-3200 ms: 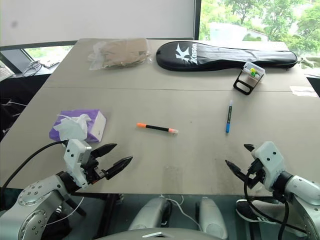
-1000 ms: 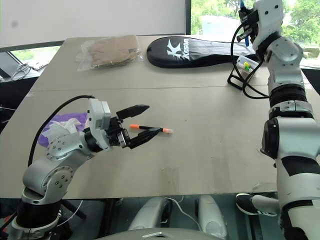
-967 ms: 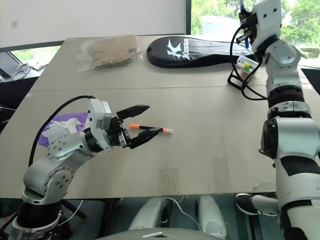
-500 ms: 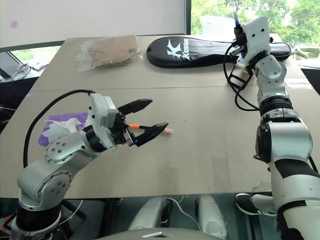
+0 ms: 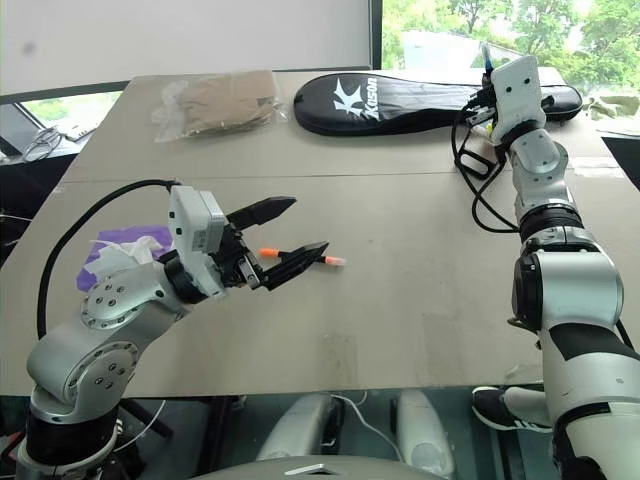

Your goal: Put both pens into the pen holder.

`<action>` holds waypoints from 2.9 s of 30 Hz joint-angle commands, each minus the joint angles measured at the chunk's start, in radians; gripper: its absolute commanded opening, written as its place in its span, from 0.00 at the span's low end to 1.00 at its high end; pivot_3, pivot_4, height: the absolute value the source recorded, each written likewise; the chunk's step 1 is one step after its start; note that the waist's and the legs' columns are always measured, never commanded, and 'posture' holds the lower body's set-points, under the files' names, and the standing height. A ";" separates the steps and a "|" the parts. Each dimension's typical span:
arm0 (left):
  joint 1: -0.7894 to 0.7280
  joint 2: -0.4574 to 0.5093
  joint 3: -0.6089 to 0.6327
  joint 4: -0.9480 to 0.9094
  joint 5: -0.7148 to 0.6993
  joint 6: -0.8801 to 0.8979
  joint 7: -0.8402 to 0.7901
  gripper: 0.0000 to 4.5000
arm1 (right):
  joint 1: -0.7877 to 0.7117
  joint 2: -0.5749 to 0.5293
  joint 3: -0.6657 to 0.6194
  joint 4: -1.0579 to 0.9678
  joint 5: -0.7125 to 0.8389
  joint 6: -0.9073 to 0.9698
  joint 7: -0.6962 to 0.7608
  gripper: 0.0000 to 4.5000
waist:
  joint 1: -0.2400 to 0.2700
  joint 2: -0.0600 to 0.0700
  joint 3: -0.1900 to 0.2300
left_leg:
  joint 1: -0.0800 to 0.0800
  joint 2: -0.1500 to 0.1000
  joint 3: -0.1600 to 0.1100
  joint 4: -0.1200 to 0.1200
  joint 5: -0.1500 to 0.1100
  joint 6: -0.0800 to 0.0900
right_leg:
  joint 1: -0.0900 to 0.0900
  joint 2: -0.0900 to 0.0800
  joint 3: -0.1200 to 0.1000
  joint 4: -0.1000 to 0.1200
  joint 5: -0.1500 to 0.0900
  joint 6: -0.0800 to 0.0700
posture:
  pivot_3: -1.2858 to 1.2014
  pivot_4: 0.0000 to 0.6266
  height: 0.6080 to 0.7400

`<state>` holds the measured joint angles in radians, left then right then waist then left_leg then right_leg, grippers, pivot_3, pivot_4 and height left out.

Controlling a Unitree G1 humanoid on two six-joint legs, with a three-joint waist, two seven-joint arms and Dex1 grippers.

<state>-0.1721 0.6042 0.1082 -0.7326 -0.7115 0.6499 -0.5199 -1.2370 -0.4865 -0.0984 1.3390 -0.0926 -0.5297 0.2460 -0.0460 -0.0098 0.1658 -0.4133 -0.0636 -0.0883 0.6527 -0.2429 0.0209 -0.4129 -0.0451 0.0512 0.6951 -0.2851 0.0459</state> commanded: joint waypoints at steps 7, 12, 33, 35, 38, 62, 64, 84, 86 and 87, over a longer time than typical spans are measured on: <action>0.040 0.003 0.024 -0.043 -0.001 -0.036 0.001 1.00 | -0.001 -0.024 -0.021 -0.016 -0.007 -0.016 -0.061 0.00 | 0.001 0.000 0.000 | 0.000 0.000 0.000 0.000 0.000 0.000 | 0.000 0.000 0.000 0.000 0.000 0.000 | 0.52 0.24 1.00; 0.061 0.007 0.031 -0.043 0.001 -0.051 -0.004 1.00 | 0.005 -0.021 -0.024 -0.018 -0.004 -0.027 -0.062 0.00 | 0.001 0.000 0.000 | 0.000 0.000 0.000 0.000 0.000 0.000 | 0.000 0.000 0.000 0.000 0.000 0.000 | 0.52 0.24 1.00; 0.048 0.034 0.002 0.062 0.072 -0.015 0.016 1.00 | 0.171 -0.054 -0.089 -0.329 0.205 0.027 0.360 0.99 | 0.002 0.000 0.000 | 0.001 0.001 0.001 0.000 0.000 0.000 | 0.001 0.001 0.000 0.000 0.000 0.000 | 0.52 0.24 1.00; -0.012 0.078 -0.020 0.112 0.065 0.073 0.006 1.00 | 0.336 -0.080 -0.069 -0.639 0.326 0.227 0.509 0.99 | 0.009 -0.001 -0.001 | 0.000 0.001 -0.001 0.001 0.000 0.000 | 0.001 0.001 -0.001 0.000 0.000 0.000 | 0.52 0.24 1.00; -0.143 0.169 -0.076 0.235 0.055 0.185 -0.089 1.00 | 0.619 -0.168 -0.054 -1.137 0.496 0.594 0.593 0.99 | 0.031 0.000 0.000 | -0.003 0.001 -0.007 0.002 0.000 0.000 | 0.002 0.000 -0.004 0.000 0.000 0.000 | 0.52 0.24 1.00; -0.732 0.031 -0.541 1.429 0.670 -0.631 -0.934 0.05 | 1.315 -0.178 -0.172 -2.060 0.908 1.246 0.312 1.00 | 0.025 -0.003 -0.003 | 0.001 -0.002 -0.011 0.012 -0.004 0.007 | 0.010 -0.001 -0.010 0.000 0.000 0.002 | 0.52 0.24 1.00; -0.687 0.041 -0.485 1.317 0.623 -0.586 -0.940 0.01 | 1.288 -0.147 -0.166 -2.038 0.965 1.299 0.275 1.00 | 0.022 -0.003 -0.003 | 0.000 -0.001 -0.011 0.012 -0.004 0.007 | 0.009 -0.002 -0.010 0.000 0.000 0.002 | 0.52 0.24 1.00; -0.422 0.064 -0.256 0.478 0.374 -0.130 -0.652 0.00 | 0.838 0.107 -0.024 -1.761 1.328 1.558 0.063 0.88 | 0.010 -0.003 -0.002 | -0.001 -0.002 -0.015 0.013 -0.004 0.007 | 0.009 -0.002 -0.010 0.000 0.000 0.002 | 0.52 0.24 1.00; -0.421 0.062 -0.255 0.478 0.373 -0.135 -0.645 0.00 | 0.833 0.083 -0.013 -1.768 1.333 1.580 0.075 0.74 | 0.011 -0.003 -0.002 | -0.001 -0.002 -0.015 0.013 -0.004 0.007 | 0.009 -0.002 -0.010 0.000 0.000 0.002 | 0.52 0.24 1.00; -0.422 0.061 -0.255 0.479 0.371 -0.139 -0.645 0.00 | 0.831 0.075 -0.010 -1.768 1.336 1.586 0.079 0.63 | 0.011 -0.003 -0.002 | -0.001 -0.002 -0.015 0.013 -0.004 0.007 | 0.009 -0.002 -0.010 0.000 0.000 0.002 | 0.52 0.24 1.00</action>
<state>-0.5868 0.6627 -0.1675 -0.2239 -0.3190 0.5208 -1.1724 -0.3914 -0.3979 -0.1096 -0.4021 1.2141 1.0454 0.3148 -0.0347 -0.0126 0.1633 -0.4148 -0.0660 -0.1029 0.6662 -0.2467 0.0277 -0.4039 -0.0475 0.0410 0.6952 -0.2852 0.0479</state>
